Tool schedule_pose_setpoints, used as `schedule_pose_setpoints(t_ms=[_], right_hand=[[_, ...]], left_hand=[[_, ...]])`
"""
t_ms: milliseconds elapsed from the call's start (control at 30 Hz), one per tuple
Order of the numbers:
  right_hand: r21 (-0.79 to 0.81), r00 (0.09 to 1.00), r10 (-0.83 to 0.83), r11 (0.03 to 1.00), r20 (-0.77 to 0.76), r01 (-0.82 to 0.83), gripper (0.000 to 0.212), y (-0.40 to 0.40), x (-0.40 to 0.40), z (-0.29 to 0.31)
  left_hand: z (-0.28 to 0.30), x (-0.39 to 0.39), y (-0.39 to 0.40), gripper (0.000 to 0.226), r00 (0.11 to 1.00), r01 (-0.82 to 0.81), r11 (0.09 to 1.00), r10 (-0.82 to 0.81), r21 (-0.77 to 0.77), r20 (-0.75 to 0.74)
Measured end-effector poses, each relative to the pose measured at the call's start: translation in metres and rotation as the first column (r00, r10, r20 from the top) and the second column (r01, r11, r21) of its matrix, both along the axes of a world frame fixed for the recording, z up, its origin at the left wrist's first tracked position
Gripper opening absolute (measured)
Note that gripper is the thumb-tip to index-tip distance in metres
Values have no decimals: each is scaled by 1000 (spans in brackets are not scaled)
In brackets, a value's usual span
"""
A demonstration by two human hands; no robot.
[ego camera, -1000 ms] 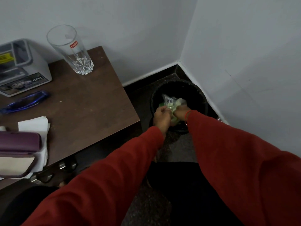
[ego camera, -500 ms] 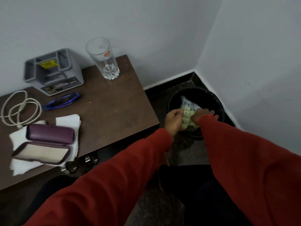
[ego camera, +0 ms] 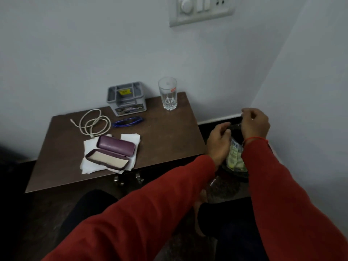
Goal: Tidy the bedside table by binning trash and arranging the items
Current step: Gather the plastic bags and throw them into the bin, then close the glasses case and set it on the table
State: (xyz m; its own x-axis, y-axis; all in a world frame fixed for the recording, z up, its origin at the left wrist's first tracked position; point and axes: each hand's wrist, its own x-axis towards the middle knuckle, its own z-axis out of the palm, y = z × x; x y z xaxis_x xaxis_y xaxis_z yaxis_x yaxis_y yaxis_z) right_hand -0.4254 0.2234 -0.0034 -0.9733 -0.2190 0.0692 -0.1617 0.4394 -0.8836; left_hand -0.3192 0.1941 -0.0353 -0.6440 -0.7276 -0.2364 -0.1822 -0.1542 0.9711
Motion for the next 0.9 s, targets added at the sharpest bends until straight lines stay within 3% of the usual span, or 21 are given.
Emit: schedule_pose_setpoints(t_ms=[233, 467, 633, 900], right_hand=[[-215, 970, 116, 963, -212, -162, 24, 0, 69, 30], [-107, 806, 315, 902, -501, -419, 28, -35, 145, 55], [-102, 741, 421, 832, -524, -545, 20, -64, 198, 63], [-98, 638, 580, 697, -506, -711, 19, -87, 237, 49]], left_hand=[[49, 81, -25, 25, 979, -183, 972, 166, -148, -120], [70, 184, -58, 26, 951, -309, 931, 297, -194, -87], [88, 240, -82, 22, 901, -425, 899, 410, -102, -138], [80, 323, -126, 17, 761, -633, 774, 617, -19, -199]])
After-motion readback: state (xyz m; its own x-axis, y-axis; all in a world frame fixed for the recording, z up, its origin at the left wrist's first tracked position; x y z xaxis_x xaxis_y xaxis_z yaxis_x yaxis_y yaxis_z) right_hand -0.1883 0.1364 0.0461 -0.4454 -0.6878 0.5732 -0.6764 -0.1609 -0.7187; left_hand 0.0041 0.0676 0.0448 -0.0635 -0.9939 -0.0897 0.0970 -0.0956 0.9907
